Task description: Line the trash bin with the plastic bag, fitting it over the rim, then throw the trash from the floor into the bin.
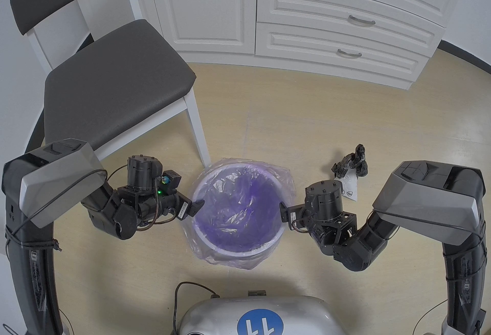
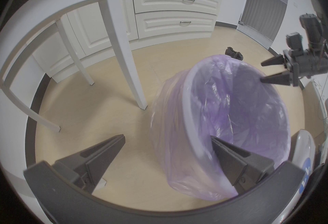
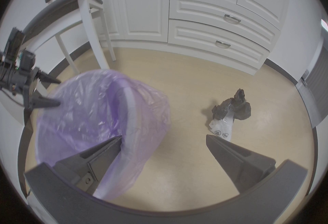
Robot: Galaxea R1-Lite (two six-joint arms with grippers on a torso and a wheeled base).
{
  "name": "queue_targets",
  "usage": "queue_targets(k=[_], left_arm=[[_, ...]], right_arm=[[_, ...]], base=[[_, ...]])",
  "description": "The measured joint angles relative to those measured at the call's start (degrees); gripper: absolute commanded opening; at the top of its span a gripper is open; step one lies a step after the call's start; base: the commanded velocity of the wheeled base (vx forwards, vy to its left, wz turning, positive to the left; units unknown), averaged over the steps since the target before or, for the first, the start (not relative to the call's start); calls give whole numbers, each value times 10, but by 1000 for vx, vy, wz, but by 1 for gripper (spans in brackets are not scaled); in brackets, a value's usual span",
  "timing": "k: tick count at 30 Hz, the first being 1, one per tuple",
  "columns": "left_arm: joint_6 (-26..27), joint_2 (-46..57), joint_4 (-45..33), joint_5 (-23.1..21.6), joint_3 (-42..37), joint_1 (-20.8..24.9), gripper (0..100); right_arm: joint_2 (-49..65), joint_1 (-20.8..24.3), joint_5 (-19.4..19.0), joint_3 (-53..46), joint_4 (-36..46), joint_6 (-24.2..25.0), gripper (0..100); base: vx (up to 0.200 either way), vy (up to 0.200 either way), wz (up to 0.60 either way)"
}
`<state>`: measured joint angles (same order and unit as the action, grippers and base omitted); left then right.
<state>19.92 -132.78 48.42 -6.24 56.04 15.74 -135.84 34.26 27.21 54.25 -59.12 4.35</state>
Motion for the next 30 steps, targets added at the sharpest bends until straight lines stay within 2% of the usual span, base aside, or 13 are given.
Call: queue_targets(k=[6,15,30], left_arm=[[-4,31,10,-1,-41,4,100],[-5,41,6,-12,-31,25,100],[-5,-56,-10,-13,99,40,100]], right_arm=[[-7,-6,-19,9,-28,3,100],[-5,-1,-19,5,-29,5,100],[-3,0,-21,-3,-29,4,100]], base=[[0,0,0],[0,0,0],[0,0,0]])
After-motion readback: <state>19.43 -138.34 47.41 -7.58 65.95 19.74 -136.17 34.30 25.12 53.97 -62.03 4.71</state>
